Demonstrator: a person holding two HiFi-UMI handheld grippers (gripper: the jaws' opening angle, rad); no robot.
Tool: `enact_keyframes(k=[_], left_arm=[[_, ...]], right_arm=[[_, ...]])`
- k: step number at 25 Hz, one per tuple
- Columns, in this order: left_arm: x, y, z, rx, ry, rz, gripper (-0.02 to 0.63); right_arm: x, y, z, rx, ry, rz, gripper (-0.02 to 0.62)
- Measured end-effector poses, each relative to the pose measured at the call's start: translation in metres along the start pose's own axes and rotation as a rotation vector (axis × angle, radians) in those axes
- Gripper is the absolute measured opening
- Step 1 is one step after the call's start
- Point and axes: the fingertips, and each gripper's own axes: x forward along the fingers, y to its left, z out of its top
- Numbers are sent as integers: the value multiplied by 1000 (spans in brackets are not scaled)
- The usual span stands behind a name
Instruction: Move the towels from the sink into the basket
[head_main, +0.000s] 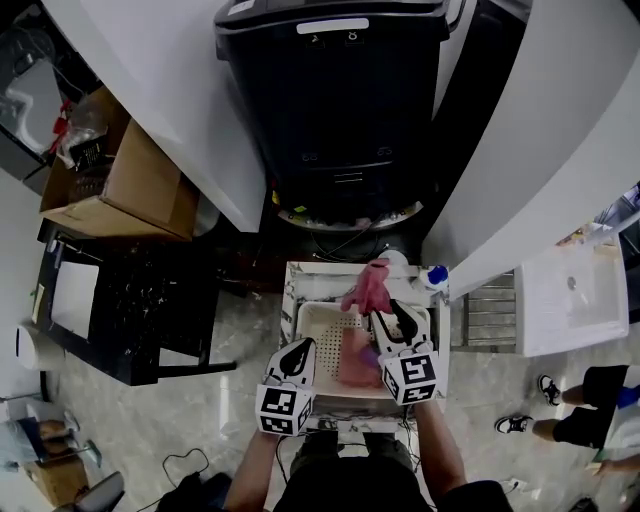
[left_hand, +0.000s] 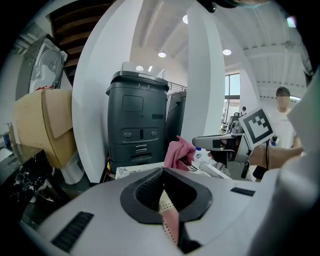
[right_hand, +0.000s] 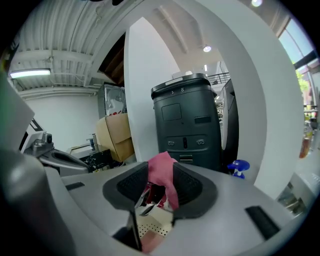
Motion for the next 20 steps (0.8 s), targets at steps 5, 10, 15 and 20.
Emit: enact_keyframes(k=[5,10,15,20], left_arm=[[5,3,-4,-7,11,-7,8],[7,7,-6,-13,16,0,8],[4,10,-7,-18,13,13,8],[-4,12,-8,-22,7,32,8]], right_arm=[[13,0,-9,10,43,11,186],[17,0,-11,14,58,20,186],[17,3,-11,8,67,30,147],[16,3,-12,-16,82,13,52]])
